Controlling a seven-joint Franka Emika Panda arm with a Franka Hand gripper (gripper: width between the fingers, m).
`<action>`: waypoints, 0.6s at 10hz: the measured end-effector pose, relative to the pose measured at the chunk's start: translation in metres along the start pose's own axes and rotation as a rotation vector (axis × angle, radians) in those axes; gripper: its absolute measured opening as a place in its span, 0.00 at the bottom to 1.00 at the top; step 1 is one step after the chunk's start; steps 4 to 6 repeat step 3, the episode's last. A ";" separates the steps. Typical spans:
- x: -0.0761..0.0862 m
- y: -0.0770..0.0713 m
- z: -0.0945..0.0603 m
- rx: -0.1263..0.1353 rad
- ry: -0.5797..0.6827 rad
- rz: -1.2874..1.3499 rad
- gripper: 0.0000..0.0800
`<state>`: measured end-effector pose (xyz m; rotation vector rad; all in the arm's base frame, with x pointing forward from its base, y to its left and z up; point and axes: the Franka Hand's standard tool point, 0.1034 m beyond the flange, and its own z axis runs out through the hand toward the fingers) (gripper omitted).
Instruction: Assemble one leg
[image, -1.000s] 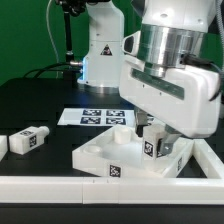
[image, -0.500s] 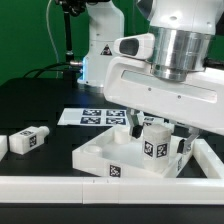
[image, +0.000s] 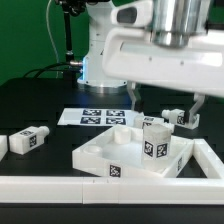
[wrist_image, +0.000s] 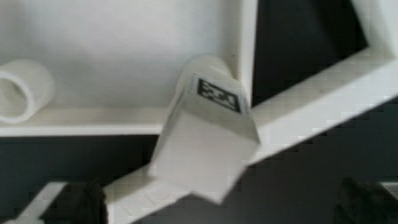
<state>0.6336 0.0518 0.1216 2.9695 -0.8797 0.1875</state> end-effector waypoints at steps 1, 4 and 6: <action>-0.001 0.001 0.004 -0.004 0.001 -0.001 0.81; -0.001 0.001 0.006 -0.007 0.000 -0.002 0.81; -0.001 0.001 0.006 -0.007 0.000 -0.002 0.81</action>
Offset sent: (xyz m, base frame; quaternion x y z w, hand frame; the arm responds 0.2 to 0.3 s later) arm 0.0000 0.0000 0.0000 0.0000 0.0000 0.0000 1.0000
